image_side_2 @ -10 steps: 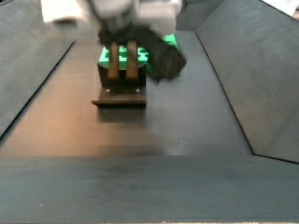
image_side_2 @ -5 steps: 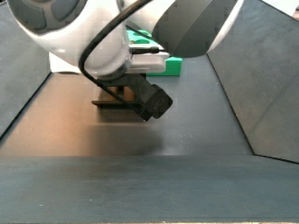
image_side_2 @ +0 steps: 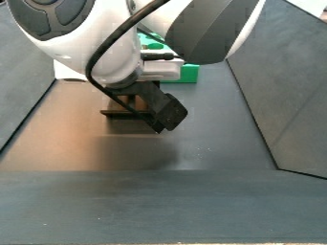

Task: Pick up the square-circle object. Move up. Place the square-circle object on the fixture. Regrasp the square-circle object. Move to above the board. Insert the square-circle object.
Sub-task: Place the square-circle object on the fixture, then regrasp the square-circle object.

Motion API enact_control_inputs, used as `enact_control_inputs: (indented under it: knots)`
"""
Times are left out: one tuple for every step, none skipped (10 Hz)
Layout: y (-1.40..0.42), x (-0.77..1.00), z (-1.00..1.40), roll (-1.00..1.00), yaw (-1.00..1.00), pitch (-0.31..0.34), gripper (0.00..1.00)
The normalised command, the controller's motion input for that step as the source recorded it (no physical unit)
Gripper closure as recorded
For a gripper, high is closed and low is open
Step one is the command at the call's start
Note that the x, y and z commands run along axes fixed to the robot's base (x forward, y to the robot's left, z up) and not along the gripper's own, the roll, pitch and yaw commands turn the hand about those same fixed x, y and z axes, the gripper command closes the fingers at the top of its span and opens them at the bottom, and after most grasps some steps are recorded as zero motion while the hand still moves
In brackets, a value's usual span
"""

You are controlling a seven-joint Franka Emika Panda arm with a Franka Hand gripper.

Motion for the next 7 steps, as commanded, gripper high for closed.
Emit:
enact_control_inputs:
  knots:
    - [0.00,0.00,0.00,0.00,0.00,0.000,0.00]
    - [0.00,0.00,1.00,0.01,0.00,-0.002,0.00]
    - [0.00,-0.01,1.00,0.01,0.00,0.003,0.00]
    - [0.00,-0.02,1.00,0.03,0.01,0.013,0.00]
    - [0.00,-0.03,1.00,0.05,0.01,0.025,0.00]
    - [0.00,-0.03,1.00,0.05,0.01,0.040,0.00]
    - [0.00,-0.04,0.92,0.05,0.01,0.052,0.00]
